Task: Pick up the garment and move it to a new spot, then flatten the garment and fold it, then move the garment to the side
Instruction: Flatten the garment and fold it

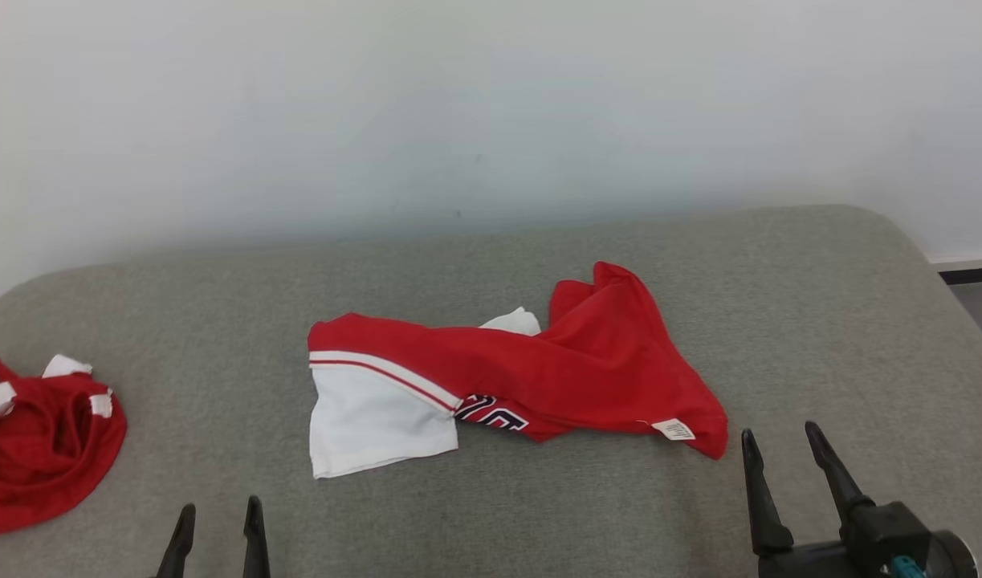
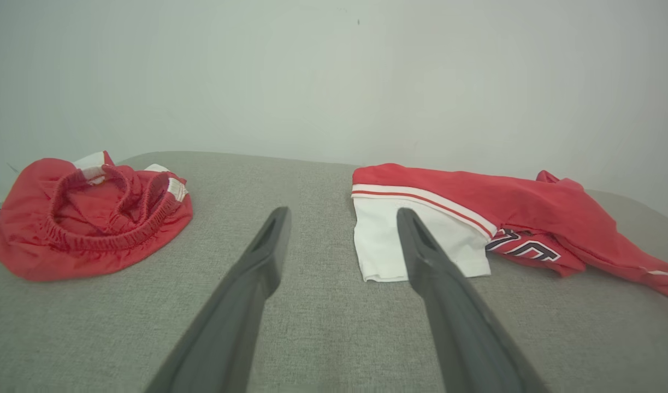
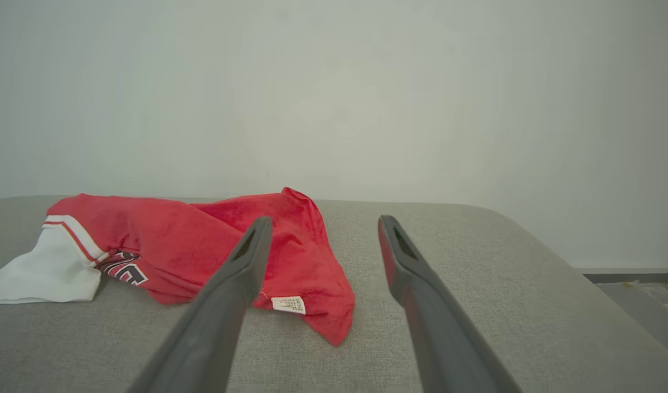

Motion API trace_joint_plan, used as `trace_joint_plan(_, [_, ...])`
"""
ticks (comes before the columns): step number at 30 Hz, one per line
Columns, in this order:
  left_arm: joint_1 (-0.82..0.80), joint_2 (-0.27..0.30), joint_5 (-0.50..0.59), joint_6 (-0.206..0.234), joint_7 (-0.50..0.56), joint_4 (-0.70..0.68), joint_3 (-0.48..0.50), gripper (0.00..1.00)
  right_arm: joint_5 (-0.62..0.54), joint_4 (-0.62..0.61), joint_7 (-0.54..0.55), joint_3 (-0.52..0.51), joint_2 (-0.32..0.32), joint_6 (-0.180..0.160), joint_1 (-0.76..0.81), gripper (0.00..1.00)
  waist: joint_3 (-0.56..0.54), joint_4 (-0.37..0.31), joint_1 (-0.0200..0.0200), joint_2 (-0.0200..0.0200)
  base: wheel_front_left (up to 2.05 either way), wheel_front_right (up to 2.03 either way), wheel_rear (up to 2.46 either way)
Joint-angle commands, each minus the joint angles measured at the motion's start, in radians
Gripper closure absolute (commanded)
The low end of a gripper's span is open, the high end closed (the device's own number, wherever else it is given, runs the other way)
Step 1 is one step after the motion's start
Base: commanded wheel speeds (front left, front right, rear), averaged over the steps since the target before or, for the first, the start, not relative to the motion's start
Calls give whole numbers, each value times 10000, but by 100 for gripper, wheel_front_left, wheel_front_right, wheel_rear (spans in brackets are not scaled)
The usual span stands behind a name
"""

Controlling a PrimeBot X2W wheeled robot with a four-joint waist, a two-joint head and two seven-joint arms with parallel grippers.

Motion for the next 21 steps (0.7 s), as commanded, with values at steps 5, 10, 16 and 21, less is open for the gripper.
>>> trace_joint_plan(5, [342, 6, 9, 28, -7, 140, 71, 0, 180, 258, 2, 55, 55, -27, 367, 0, -264, -400, 2, 1, 0, 0, 0])
trace_joint_plan(10, [445, 5, 51, -9, -7, 209, 201, 0, 316, 501, 55, 277, 64, -27, 380, 0, -260, -405, 2, 1, 0, 0, 0])
trace_joint_plan(16, [451, 6, 64, -46, -7, 185, 326, 0, 390, 629, 58, 605, 56, -27, 173, 0, -194, -293, 2, 1, 0, 0, 0])
trace_joint_plan(21, [410, 4, 15, -50, -7, 174, 379, 0, 420, 724, 77, 637, 57, -27, 139, 0, -179, -205, 2, 1, 0, 0, 0])
